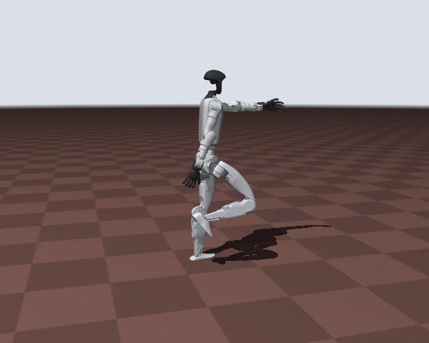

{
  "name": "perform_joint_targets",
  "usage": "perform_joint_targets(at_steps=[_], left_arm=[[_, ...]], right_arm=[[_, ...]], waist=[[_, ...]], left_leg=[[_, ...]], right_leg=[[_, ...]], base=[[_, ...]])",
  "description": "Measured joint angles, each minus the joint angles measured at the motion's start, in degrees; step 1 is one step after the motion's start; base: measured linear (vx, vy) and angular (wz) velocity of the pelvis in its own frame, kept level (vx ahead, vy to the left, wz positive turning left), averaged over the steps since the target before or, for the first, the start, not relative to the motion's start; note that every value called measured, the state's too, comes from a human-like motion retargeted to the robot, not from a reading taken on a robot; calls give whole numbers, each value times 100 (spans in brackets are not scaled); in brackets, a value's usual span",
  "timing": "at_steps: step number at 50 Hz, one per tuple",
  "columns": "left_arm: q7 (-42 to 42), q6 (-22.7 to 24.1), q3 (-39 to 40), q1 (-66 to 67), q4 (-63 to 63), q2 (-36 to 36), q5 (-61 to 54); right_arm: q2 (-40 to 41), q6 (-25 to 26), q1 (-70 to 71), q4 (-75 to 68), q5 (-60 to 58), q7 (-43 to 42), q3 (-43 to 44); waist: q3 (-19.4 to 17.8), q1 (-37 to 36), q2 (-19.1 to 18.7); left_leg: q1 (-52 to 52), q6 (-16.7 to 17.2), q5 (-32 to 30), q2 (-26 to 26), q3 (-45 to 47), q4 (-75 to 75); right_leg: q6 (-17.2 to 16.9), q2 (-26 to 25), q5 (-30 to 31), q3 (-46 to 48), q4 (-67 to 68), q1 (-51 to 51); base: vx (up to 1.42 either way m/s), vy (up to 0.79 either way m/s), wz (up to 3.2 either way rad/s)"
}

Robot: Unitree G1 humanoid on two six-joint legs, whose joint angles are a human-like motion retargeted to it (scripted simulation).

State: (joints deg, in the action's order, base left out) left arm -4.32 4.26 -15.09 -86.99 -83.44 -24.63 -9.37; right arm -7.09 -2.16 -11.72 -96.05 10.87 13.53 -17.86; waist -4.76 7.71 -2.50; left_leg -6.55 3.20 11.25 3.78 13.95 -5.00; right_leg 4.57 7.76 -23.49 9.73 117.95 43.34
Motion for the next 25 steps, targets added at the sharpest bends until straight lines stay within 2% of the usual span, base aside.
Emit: perform_joint_targets(at_steps=[3,6,10,12,13,15,17,18,20,21,22,23,25], left_arm=[[4,30,-652,-1278,8,-511,96],[-201,64,-1164,-2222,-211,-871,370],[-328,249,-1488,-2590,-439,-977,347],[-303,407,-1376,-2266,-409,-860,131],[-268,480,-1263,-1979,-339,-752,-14],[-91,601,-938,-1173,-66,-436,-424],[190,576,-534,-147,273,-2,-706],[165,537,-352,435,381,226,-587],[-91,551,-122,1799,396,667,12],[-456,473,-110,2585,288,819,284],[-827,426,-138,3377,155,949,493],[-1211,439,-245,4183,-28,1037,578],[-1496,520,-487,5685,-535,1175,992]], right_arm=[[-76,0,-1512,-34,94,476,-193],[-300,29,-2475,-113,160,733,248],[-530,-11,-2831,-135,387,720,775],[-513,-46,-2534,-135,591,617,771],[-478,-56,-2308,-135,698,540,741],[-392,4,-1689,-135,920,283,727],[-325,233,-813,-135,783,-117,862],[-300,306,-328,-135,636,-249,917],[-294,174,730,-135,1113,-558,784],[-344,120,1363,-135,1478,-723,719],[-425,39,2022,-133,1742,-899,768],[-569,-98,2733,-128,1806,-1097,1046],[-878,-340,4181,119,1946,-1504,1694]], waist=[[-23,281,-138],[10,441,-200],[116,528,-219],[88,549,-195],[64,551,-160],[-104,540,-42],[-396,316,268],[-422,33,424],[-431,-619,676],[-436,-864,795],[-353,-1044,883],[-95,-1095,906],[192,-1282,959]], left_leg=[[-152,-47,142,83,-87,0],[-301,21,274,136,-81,0],[-504,120,412,119,-134,0],[-691,143,462,85,-264,0],[-811,150,483,55,-358,0],[-1208,131,514,-25,-614,0],[-1674,-29,620,-261,-812,273],[-1757,-165,623,-402,-770,480],[-1680,-480,503,-596,-541,1296],[-1274,-428,598,-617,-424,2364],[-638,-394,746,-582,-351,3663],[459,-395,1001,-435,-365,5426],[2113,-556,1509,-188,-331,8138]], right_leg=[[108,-144,-237,-69,81,707],[71,-318,-315,-171,-622,1045],[-139,-349,-287,-251,-2779,680],[-277,-201,-218,-106,-4596,-81],[-361,-121,-130,16,-5720,-608],[-596,-58,437,325,-8507,-2108],[-991,-50,1720,460,-11219,-3791],[-1172,-29,2193,367,-11849,-4188],[-1363,17,2541,34,-12295,-4664],[-1342,87,2493,-137,-12295,-4818],[-1293,132,2447,-278,-12295,-4865],[-1188,130,2408,-358,-12295,-4701],[-1085,124,2286,-578,-12295,-4521]], base=[[51,-3,21],[52,-7,2],[52,-6,17],[54,-7,58],[58,-9,81],[63,-14,93],[67,-23,24],[62,-29,-89],[57,-32,-161],[50,-31,-154],[41,-27,-100],[38,-20,-67],[42,-10,-75]])
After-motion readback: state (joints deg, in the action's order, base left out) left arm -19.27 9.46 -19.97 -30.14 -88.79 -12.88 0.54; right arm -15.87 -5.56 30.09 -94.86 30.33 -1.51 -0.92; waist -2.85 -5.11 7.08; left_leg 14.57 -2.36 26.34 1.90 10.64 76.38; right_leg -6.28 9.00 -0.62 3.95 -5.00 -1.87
